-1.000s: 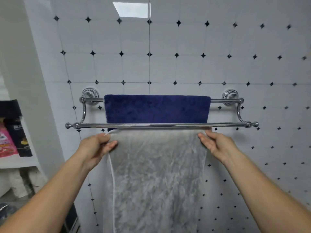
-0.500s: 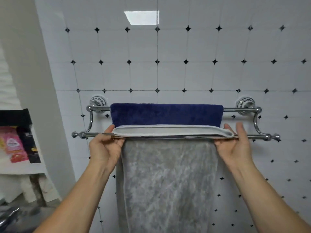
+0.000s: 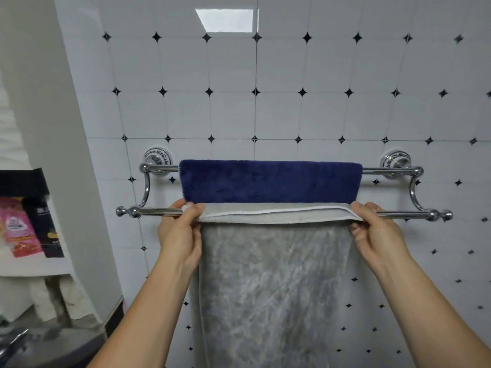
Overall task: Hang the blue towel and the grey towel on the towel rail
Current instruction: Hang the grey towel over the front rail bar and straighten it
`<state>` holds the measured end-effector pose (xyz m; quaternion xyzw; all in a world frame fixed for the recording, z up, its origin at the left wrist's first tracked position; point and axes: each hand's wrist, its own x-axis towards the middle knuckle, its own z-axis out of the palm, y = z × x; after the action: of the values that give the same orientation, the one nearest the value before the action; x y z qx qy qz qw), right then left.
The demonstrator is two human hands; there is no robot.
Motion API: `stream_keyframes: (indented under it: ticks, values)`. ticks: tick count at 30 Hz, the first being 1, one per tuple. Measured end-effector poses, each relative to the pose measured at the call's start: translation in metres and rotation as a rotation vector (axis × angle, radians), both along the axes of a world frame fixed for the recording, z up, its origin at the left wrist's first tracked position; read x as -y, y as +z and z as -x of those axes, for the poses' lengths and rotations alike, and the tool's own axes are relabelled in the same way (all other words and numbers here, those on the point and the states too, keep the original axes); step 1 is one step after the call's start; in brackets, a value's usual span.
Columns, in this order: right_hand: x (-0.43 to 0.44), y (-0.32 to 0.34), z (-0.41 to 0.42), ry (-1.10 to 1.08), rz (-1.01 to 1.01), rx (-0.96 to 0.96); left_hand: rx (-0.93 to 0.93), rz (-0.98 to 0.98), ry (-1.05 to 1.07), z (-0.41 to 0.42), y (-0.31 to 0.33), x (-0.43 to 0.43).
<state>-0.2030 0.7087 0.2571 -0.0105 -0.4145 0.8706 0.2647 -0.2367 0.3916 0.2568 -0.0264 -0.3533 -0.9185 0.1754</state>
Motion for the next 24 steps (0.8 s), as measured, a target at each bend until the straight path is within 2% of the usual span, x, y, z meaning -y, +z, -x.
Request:
stream_keyframes:
  ticks: [3,7,10,12,16,20,24]
  values:
    - [0.0,0.005,-0.004,-0.032,0.009,0.057,-0.006,0.011,0.005,0.0,-0.003,0.001]
    - [-0.004,0.009,-0.014,-0.16,-0.276,0.39,-0.035,0.038,0.032,-0.003,-0.009,0.001]
    - [-0.008,0.009,-0.022,-0.143,-0.434,0.513,-0.034,0.043,0.068,-0.004,-0.015,0.002]
    - [-0.008,0.012,-0.024,-0.147,-0.492,0.515,0.011,0.046,0.124,-0.003,-0.018,0.001]
    - [-0.001,0.017,-0.03,-0.136,-0.486,0.475,0.08,0.053,0.171,-0.008,-0.017,-0.003]
    - [0.005,0.012,-0.035,-0.193,-0.505,0.464,0.205,-0.073,0.212,-0.011,-0.01,-0.006]
    - [0.005,-0.001,-0.043,-0.175,-0.523,0.478,0.272,-0.11,0.206,-0.018,-0.005,-0.008]
